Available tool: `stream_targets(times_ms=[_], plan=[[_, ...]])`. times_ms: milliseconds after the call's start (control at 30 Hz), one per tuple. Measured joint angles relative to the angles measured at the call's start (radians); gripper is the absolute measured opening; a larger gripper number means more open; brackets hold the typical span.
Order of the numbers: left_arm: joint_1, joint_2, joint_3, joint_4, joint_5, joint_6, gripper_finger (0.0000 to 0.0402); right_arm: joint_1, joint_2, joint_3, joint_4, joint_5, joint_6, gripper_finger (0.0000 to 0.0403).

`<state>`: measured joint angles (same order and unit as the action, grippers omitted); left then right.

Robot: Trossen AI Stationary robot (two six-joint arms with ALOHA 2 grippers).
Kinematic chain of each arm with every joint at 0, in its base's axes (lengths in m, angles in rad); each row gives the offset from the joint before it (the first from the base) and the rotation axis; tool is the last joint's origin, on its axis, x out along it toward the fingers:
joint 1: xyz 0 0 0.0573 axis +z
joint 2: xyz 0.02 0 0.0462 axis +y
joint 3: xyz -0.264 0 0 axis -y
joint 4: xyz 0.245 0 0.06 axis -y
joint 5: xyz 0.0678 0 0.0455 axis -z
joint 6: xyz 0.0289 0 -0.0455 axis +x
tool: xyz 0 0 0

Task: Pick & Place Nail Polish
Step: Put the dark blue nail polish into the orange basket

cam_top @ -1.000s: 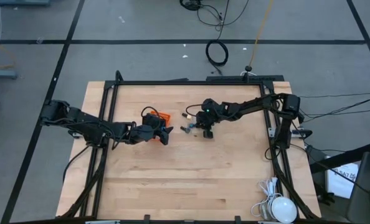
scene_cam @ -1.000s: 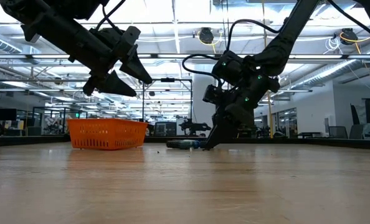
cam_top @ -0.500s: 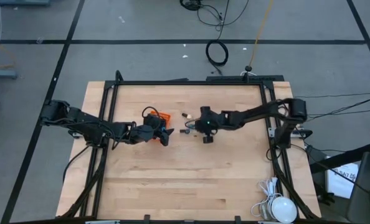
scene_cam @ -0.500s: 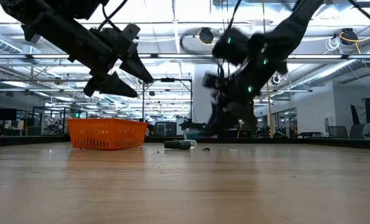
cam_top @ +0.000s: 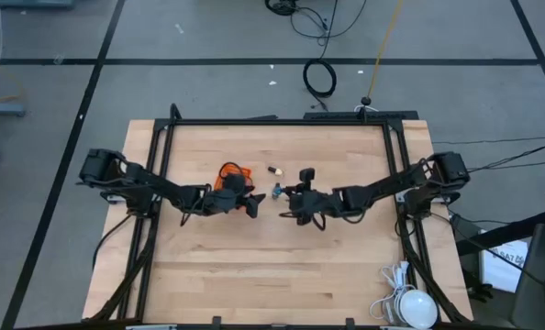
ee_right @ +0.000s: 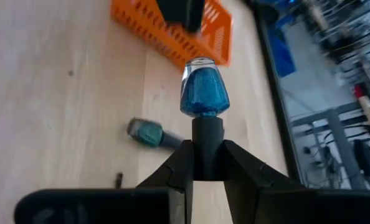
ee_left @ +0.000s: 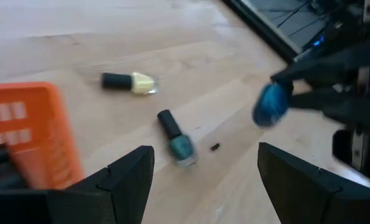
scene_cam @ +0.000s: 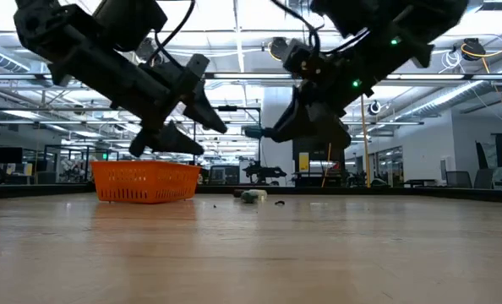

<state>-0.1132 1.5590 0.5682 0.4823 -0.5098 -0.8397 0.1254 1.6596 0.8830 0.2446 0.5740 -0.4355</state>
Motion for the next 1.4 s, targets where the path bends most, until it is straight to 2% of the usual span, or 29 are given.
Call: stream_targets(times_ms=[267,367,533,867,967,1167,1400], plan=[[0.030,0.064,0.000,0.232,0.136,-0.001,0.0280,0.026,0.000,-0.091,0.205,0.003,0.027,0.0047],[0.028,0.087,0.009,0.279,0.152,-0.001,0.0280,0.031,0.000,-0.096,0.223,0.001,0.031,0.0047],[0.026,0.136,0.054,0.297,0.155,-0.001,0.0280,0.045,0.000,-0.097,0.255,0.002,0.032,0.0047],[0.026,0.286,0.238,0.297,0.244,0.074,0.0280,0.048,0.000,-0.097,0.256,0.000,0.031,0.0047],[0.026,0.290,0.254,0.271,0.253,0.091,0.0278,0.050,0.000,-0.098,0.246,0.001,0.030,0.0047],[0.027,0.278,0.252,0.264,0.253,0.102,0.0245,0.056,-0.002,-0.098,0.249,0.006,0.030,0.0047],[0.027,0.278,0.251,0.263,0.254,0.095,0.0176,0.062,-0.002,-0.098,0.239,0.012,0.027,0.0047]])
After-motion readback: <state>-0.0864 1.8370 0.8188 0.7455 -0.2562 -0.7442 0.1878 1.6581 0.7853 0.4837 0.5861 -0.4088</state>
